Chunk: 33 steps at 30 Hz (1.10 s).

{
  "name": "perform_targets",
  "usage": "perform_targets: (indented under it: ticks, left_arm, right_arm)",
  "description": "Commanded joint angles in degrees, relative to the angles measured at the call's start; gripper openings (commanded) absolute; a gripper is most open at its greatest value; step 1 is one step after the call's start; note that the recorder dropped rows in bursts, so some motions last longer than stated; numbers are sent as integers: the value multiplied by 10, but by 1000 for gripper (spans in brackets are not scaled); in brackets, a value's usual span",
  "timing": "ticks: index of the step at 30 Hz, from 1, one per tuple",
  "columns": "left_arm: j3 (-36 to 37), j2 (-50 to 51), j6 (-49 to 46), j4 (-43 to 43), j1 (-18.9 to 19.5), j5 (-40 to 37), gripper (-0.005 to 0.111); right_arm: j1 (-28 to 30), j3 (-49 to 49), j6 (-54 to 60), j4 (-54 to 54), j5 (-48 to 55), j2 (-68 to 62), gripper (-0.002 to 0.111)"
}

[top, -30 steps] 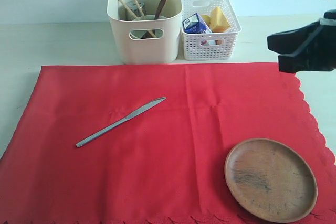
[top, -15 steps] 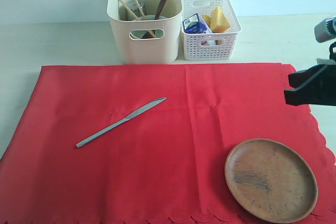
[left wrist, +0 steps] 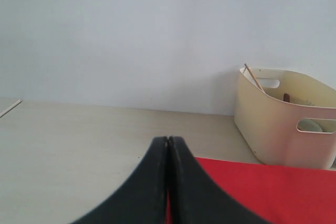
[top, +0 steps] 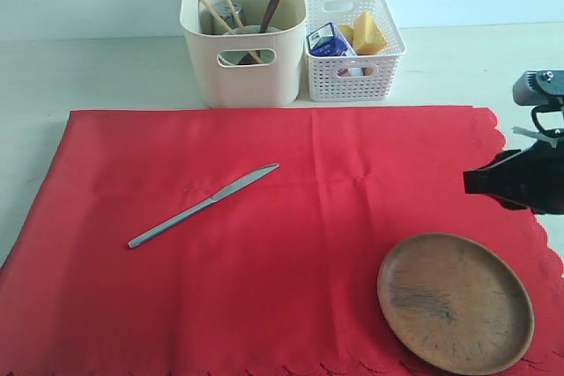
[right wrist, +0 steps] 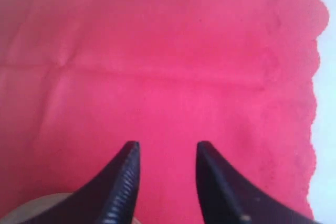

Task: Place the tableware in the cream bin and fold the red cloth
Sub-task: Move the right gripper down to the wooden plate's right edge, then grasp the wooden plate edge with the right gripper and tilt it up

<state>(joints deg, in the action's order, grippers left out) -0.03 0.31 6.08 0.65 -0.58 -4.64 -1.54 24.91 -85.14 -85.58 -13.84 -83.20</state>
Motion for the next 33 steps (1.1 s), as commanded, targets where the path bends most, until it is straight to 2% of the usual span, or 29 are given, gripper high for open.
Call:
perform_targets:
  ticks: [1, 4, 21, 33]
  left_arm:
    - [0, -3, 1, -2, 0, 1, 2]
    - [0, -3, 1, -2, 0, 1, 2]
    - [0, -3, 1, -2, 0, 1, 2]
    - [0, -3, 1, -2, 0, 1, 2]
  right_arm:
    - [2, -15, -4, -11, 4, -23, 54]
    - [2, -27, -4, -33, 4, -25, 58]
    - [2, -91, -31, -34, -1, 57, 58]
    - [2, -107, -36, -30, -21, 33, 58]
